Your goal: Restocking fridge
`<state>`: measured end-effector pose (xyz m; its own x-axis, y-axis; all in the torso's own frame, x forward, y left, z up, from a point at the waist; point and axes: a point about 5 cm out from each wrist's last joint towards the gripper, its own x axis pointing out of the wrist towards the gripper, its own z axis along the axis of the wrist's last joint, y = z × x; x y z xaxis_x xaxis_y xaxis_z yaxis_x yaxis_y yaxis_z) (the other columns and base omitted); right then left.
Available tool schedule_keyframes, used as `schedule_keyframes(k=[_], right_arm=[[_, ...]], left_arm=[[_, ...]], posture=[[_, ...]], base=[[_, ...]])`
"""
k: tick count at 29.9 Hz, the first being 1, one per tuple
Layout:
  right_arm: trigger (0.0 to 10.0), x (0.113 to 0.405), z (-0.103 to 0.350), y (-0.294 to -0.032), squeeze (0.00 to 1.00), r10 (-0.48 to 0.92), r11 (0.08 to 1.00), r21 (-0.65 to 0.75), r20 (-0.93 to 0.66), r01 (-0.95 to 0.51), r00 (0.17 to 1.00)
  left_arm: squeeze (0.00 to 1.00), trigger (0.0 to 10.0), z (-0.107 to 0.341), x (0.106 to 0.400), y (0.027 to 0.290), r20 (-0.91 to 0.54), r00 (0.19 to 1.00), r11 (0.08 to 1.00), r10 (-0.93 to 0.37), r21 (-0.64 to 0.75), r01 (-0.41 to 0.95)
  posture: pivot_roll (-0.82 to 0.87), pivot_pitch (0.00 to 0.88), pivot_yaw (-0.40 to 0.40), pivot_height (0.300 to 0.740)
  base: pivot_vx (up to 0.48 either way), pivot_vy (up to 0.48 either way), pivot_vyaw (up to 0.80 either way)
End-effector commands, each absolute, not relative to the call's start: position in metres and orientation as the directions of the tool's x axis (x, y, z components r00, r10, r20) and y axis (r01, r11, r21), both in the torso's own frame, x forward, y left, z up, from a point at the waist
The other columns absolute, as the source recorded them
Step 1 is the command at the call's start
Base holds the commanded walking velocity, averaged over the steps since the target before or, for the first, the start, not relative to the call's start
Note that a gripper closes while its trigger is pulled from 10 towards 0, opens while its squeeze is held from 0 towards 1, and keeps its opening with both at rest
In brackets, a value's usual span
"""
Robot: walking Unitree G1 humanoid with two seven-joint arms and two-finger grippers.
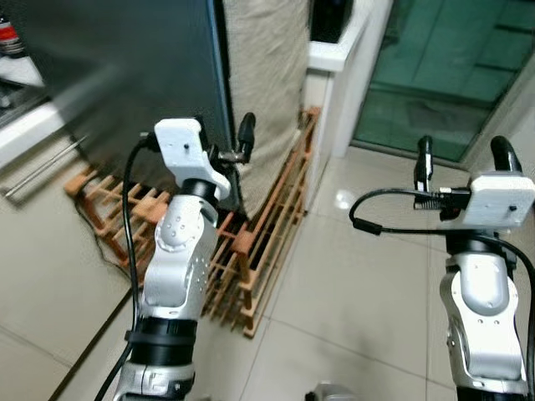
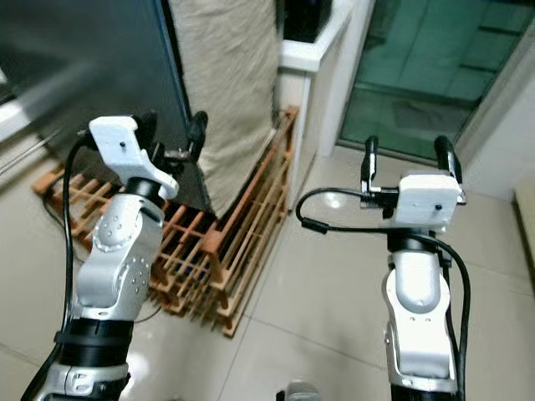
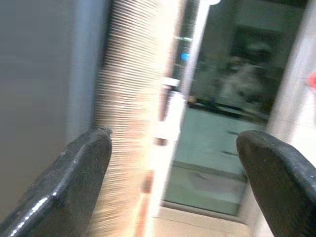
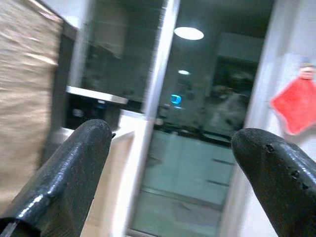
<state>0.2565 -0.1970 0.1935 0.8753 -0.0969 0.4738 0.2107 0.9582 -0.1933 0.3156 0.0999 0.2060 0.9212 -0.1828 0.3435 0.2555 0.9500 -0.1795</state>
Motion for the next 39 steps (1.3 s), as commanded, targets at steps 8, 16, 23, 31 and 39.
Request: schedule_keyframes(k=[8,16,23,31,39], right_arm=[[10.0,0.261,0.199,-0.2,0.0,-0.108,0.954,-0.192,0.492,0.229,0.864],[10.0,0.262,0.203,-0.198,0.0,-0.097,0.956,-0.193,0.499,0.22,0.861],[10.0,0.266,0.201,-0.198,0.0,-0.106,0.961,-0.174,0.483,0.214,0.869],[10.0,0.274,0.205,-0.192,0.0,-0.087,0.973,-0.149,0.479,0.178,0.873],[10.0,0.268,0.196,-0.195,0.0,-0.093,0.974,-0.146,0.43,0.171,0.898]], left_arm=[[0.0,10.0,0.221,0.317,0.094,0.393,0.896,0.939,-0.208,-0.175,0.296],[0.0,10.0,0.242,0.313,0.104,0.443,0.877,0.927,-0.185,-0.217,0.305],[0.0,10.0,0.246,0.318,0.112,0.416,0.899,0.935,-0.137,-0.246,0.256],[0.0,10.0,0.245,0.342,0.097,0.369,0.917,0.933,-0.151,-0.253,0.256],[0.0,10.0,0.246,0.356,0.095,0.339,0.932,0.95,-0.125,-0.229,0.211]], posture=[[-0.22,0.046,0.041,0.723],[-0.22,0.053,0.037,0.723],[-0.2,0.064,0.033,0.723],[-0.2,0.117,0.029,0.723],[-0.22,0.15,0.038,0.723]], base=[[0.12,0.0,0.0],[0.0,0.0,0.0],[0.0,0.0,0.0],[0.0,0.0,0.0],[0.0,0.0,0.0]])
